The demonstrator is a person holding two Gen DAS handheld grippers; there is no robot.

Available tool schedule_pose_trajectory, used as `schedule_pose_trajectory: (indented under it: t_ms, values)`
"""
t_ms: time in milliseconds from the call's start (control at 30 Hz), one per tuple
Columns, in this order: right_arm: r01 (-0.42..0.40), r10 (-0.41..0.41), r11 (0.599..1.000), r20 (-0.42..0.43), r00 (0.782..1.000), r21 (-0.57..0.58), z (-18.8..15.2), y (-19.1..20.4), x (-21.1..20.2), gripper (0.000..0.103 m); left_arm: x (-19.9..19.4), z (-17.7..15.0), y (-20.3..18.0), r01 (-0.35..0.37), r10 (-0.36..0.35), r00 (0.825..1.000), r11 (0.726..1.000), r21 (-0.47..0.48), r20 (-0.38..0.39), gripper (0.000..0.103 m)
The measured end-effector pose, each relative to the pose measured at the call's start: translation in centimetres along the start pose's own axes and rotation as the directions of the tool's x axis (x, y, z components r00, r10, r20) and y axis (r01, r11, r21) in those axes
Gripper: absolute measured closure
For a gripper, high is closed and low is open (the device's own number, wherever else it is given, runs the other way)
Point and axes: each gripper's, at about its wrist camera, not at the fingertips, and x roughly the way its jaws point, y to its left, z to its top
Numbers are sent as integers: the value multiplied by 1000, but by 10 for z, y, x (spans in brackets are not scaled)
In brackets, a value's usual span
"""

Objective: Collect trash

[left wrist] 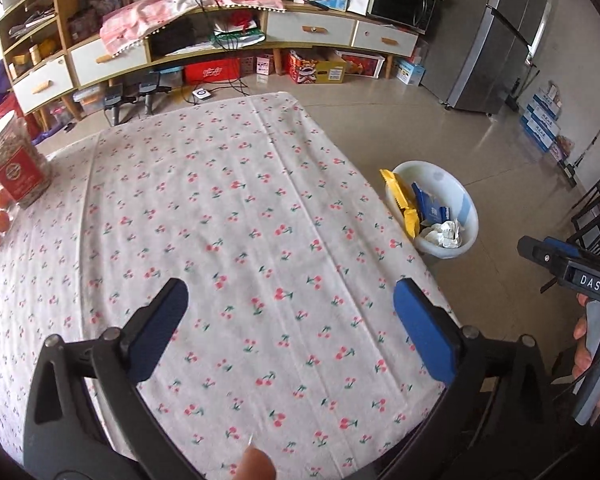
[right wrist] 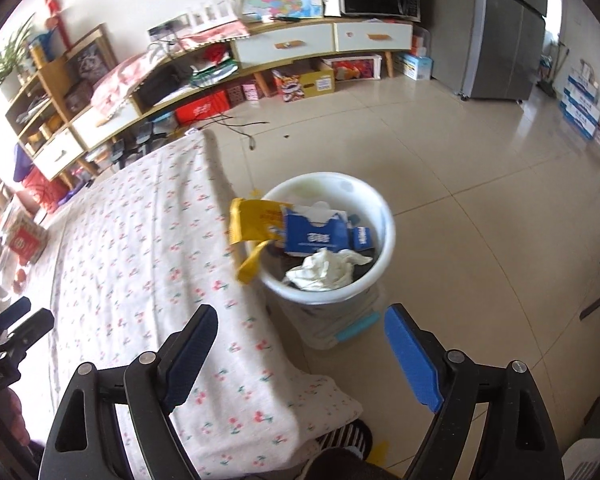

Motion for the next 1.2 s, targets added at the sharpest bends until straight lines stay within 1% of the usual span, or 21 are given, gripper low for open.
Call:
schedule_pose_trajectory:
  t_ms: [67, 233, 333, 500, 600, 667, 733, 800, 867, 1033, 1200]
  values:
    - [-14, 14, 1000, 12, 1000, -21, -7, 15, -7, 8, -10, -11, 7, -11, 11, 1000, 1000, -8, 15, 1]
    - [-31, 34, 996, 40, 999, -88, -24, 49, -19, 8, -27, -34, 25, -36, 37, 999, 999, -30, 39, 1]
    - [-23, 30, 992, 59, 998, -126, -37, 66, -25, 8, -34, -45, 33, -50, 52, 997, 998, -43, 55, 1]
    - [18, 3, 985, 120, 993, -171, -58, 88, -27, 8, -41, -69, 47, -99, 109, 989, 990, -99, 98, 1]
    - [60, -32, 984, 167, 985, -169, -70, 94, -21, 8, -37, -85, 59, -117, 132, 987, 982, -151, 94, 1]
    - [90, -57, 981, 181, 982, -175, -79, 98, -13, 8, -32, -93, 65, -134, 151, 985, 976, -170, 89, 1]
    - [111, -76, 974, 175, 982, -198, -86, 103, -3, 8, -30, -98, 68, -148, 165, 983, 973, -176, 85, 1]
    - [95, -62, 972, 156, 986, -213, -89, 107, 3, 8, -28, -99, 71, -157, 174, 981, 970, -184, 81, 1]
    - [82, -49, 973, 154, 987, -215, -91, 110, 5, 8, -29, -101, 75, -151, 170, 982, 968, -201, 81, 1]
    - [88, -50, 971, 171, 984, -221, -93, 114, 5, 8, -32, -102, 79, -134, 157, 984, 964, -229, 85, 1]
    - [73, -34, 971, 168, 985, -230, -95, 119, 7, 8, -36, -102, 78, -135, 163, 981, 963, -235, 103, 1]
